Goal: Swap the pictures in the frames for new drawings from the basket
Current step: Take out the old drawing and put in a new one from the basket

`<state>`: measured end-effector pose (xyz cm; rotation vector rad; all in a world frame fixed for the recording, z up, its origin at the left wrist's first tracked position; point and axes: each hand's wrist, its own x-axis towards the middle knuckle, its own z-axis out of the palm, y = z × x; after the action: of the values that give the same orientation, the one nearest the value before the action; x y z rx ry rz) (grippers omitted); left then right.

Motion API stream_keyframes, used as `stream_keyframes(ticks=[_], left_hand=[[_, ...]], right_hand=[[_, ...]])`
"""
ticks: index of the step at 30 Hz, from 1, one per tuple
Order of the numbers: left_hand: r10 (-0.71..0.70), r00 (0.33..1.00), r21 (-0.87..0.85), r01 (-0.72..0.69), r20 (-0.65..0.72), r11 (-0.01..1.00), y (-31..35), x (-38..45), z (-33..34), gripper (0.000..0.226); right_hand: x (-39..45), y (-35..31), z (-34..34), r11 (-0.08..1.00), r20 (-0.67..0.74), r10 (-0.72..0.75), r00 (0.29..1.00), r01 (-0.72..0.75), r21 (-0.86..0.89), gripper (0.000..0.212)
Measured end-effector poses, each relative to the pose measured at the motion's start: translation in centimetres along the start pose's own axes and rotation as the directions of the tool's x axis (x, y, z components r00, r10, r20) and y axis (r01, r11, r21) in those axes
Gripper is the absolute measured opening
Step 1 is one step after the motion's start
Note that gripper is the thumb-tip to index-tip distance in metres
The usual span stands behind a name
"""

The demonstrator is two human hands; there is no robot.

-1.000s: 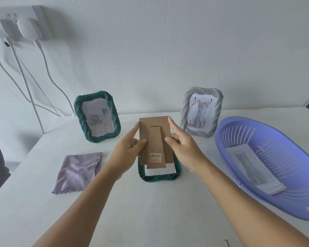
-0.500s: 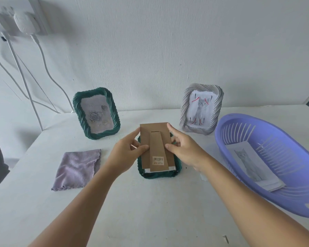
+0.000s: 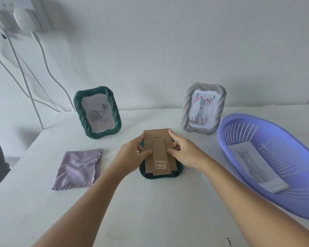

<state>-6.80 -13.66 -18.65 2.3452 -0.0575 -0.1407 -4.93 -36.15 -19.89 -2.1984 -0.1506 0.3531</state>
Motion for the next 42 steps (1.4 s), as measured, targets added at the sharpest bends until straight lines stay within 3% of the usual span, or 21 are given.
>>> stream_keyframes(ticks=[8,14,29,33,36,42], left_hand=[[-0.004,1.000,0.034,0.004,0.000,0.999,-0.2,0.3,0.1,0.076],[0.028,0.999,0.179,-0.025,-0.016,0.983,-1.0,0.7,0.4,0.064],[-0.005,1.000,0.207,0.000,0.026,0.978,-0.9,1.0,0.5,0.061],[-0.023,0.996,0.158,0.036,-0.085,0.987,-0.5,1.1,0.3,0.052],[-0.052,0.984,0.141,0.077,-0.172,0.987,-0.1,1.5,0.4,0.058],[-0.099,0.985,0.197,0.126,-0.138,0.972,-0.4,1.9,1.3,0.060]], right_hand=[[0.2,0.0,-0.1,0.997,-0.019,-0.011,1.000,0.009,-0.079,0.080],[-0.3,-0.3,0.0,0.915,-0.071,-0.079,0.994,0.044,-0.402,0.068],[-0.1,0.5,0.0,0.929,-0.076,-0.054,0.996,0.022,-0.370,0.059],[0.2,0.1,-0.2,0.945,-0.186,-0.060,0.981,-0.004,-0.326,0.047],[0.7,0.0,-0.1,0.932,-0.271,-0.056,0.961,-0.047,-0.359,0.051],[1.1,0.6,0.3,0.904,-0.257,0.003,0.966,-0.112,-0.412,0.059]])
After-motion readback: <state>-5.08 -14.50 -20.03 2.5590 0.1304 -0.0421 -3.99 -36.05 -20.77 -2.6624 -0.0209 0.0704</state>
